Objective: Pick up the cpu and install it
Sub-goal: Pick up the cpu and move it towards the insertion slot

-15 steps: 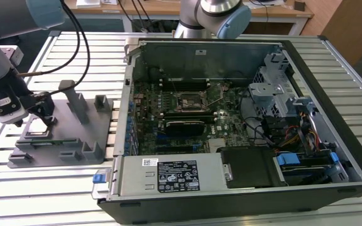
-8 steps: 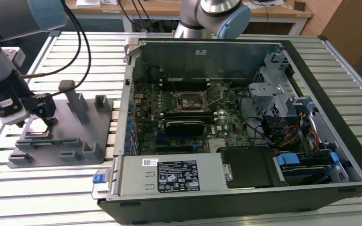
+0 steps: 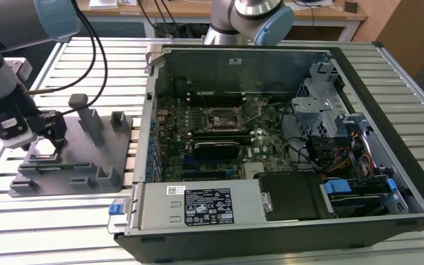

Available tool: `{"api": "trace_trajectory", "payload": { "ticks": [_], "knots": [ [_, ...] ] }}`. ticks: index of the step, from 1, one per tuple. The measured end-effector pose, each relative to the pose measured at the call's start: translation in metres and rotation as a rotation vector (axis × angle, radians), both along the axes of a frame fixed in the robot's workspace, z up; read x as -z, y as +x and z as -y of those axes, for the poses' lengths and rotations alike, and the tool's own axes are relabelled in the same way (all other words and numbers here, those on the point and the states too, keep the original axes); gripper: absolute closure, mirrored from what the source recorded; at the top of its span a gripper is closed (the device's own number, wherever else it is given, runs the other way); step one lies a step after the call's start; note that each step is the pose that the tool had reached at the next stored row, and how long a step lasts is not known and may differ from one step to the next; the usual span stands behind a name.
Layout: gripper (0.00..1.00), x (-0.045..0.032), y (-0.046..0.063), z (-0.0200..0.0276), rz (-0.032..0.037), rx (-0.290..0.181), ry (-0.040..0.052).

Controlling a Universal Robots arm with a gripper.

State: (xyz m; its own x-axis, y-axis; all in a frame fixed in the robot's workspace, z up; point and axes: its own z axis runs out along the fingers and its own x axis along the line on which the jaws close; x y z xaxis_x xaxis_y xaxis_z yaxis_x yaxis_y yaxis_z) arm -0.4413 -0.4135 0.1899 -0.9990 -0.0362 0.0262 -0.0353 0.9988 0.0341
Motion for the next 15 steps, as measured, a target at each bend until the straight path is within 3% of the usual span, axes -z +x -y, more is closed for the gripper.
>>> {"api": "trace_trajectory", "payload": {
  "ticks": [10,11,12,15],
  "knots": [
    [0.31,0.0050,0.0005,-0.0022,0.0007,0.003,-0.0005],
    [0.31,0.0050,0.0004,-0.0023,0.0018,0.003,-0.0007],
    [0.38,0.0049,0.0001,-0.0024,0.0037,0.003,-0.0008],
    [0.38,0.0049,-0.0009,-0.0024,0.0134,0.003,-0.0011]
  ]
}}
